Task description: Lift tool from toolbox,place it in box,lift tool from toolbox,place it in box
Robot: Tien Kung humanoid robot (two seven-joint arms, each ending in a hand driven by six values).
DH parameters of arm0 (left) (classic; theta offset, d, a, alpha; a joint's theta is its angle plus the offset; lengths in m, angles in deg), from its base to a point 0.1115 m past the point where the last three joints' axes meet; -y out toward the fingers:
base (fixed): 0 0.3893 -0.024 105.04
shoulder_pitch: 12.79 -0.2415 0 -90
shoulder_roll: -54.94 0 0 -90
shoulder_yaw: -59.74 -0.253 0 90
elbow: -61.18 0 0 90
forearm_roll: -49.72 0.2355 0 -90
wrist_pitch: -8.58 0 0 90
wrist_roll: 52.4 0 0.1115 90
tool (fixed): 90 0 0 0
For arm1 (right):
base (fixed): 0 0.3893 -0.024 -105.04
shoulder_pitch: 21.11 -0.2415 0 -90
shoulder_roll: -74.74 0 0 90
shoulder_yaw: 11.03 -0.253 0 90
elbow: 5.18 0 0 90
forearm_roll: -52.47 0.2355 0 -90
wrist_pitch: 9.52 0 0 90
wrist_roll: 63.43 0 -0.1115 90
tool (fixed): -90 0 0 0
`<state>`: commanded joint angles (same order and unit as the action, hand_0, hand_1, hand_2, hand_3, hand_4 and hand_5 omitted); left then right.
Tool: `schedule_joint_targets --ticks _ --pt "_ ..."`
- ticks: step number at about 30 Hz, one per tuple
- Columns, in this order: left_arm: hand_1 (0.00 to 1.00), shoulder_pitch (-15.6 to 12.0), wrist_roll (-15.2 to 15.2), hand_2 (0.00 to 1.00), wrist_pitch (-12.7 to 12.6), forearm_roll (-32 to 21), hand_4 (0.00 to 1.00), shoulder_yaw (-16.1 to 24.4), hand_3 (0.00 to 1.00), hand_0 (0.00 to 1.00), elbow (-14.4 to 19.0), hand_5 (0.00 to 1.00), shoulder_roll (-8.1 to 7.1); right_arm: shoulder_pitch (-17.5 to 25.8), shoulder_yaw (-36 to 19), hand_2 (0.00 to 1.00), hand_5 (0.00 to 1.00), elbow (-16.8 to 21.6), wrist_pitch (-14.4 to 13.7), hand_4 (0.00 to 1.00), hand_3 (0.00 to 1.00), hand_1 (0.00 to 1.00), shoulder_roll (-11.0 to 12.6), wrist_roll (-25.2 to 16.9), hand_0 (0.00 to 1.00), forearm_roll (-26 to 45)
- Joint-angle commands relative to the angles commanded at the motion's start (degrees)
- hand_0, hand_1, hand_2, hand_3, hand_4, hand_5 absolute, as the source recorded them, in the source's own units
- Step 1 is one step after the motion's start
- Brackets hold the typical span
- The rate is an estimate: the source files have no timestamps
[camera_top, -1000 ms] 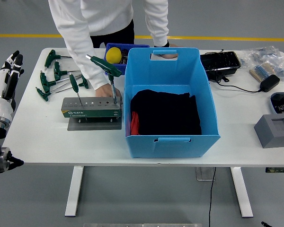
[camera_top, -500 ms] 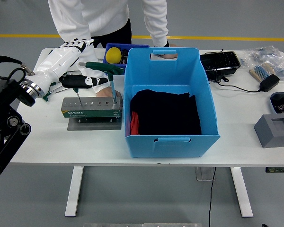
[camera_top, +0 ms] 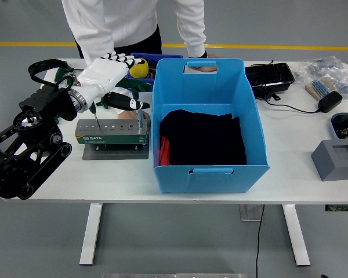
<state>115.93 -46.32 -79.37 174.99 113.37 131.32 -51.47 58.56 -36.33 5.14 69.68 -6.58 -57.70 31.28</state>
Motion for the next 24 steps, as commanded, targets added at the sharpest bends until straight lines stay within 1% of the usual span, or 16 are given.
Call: schedule_joint_targets --ticks 2,3,8,9,14,15,20,21,24 --pt "0.825 1.19 0.55 0.788 -1.27 0.15 0.998 -1.16 0.834 0.851 -1.91 0.676 0.53 -0.18 0.18 0.679 0.696 0.00 0.02 0.838 0.575 0.595 0.09 -0.04 0.622 0.11" --pt "0.638 1.65 0.78 0.586 -1.68 0.25 0.998 -1.73 0.688 0.712 -2.74 0.703 0.70 -0.24 0.25 0.679 0.697 0.00 0.00 0.838 0.575 0.596 0.12 -0.07 0.621 0.18" --pt "0.638 3.42 1.45 0.586 -3.44 -0.12 0.998 -4.28 0.688 0.712 -5.86 0.703 1.22 -0.43 0.68 0.679 0.697 0.02 -0.05 0.838 0.575 0.596 0.26 -0.20 0.621 0.84" --pt "0.529 4.00 1.54 0.481 -4.03 -0.23 0.998 -5.01 0.615 0.578 -6.76 0.720 1.39 -0.53 0.78 0.679 0.697 0.02 -0.07 0.838 0.575 0.596 0.32 -0.24 0.621 0.97" --pt "0.529 5.71 1.68 0.481 -5.66 -0.41 0.998 -7.34 0.615 0.578 -9.83 0.720 1.87 -0.85 0.90 0.679 0.697 0.05 -0.08 0.838 0.575 0.596 0.49 -0.27 0.621 1.02" --pt "0.432 5.96 1.76 0.390 -5.93 -0.41 0.998 -7.73 0.534 0.497 -10.45 0.738 1.94 -0.90 0.93 0.679 0.697 0.05 -0.10 0.838 0.575 0.595 0.52 -0.30 0.621 1.09" --pt "0.432 6.57 2.23 0.390 -7.08 -0.10 0.998 -8.93 0.534 0.497 -12.46 0.738 2.35 -0.89 0.97 0.679 0.697 0.05 -0.16 0.838 0.575 0.595 0.58 -0.42 0.621 1.32" --pt "0.322 6.66 2.23 0.302 -7.41 -0.21 0.998 -9.22 0.443 0.417 -12.72 0.763 2.41 -0.91 0.97 0.679 0.697 0.05 -0.16 0.838 0.575 0.592 0.60 -0.43 0.619 1.29" --pt "0.322 6.88 2.29 0.302 -8.09 -0.28 0.998 -10.12 0.443 0.417 -13.28 0.763 2.50 -0.99 0.86 0.679 0.697 0.04 -0.13 0.838 0.575 0.592 0.65 -0.38 0.619 0.96"
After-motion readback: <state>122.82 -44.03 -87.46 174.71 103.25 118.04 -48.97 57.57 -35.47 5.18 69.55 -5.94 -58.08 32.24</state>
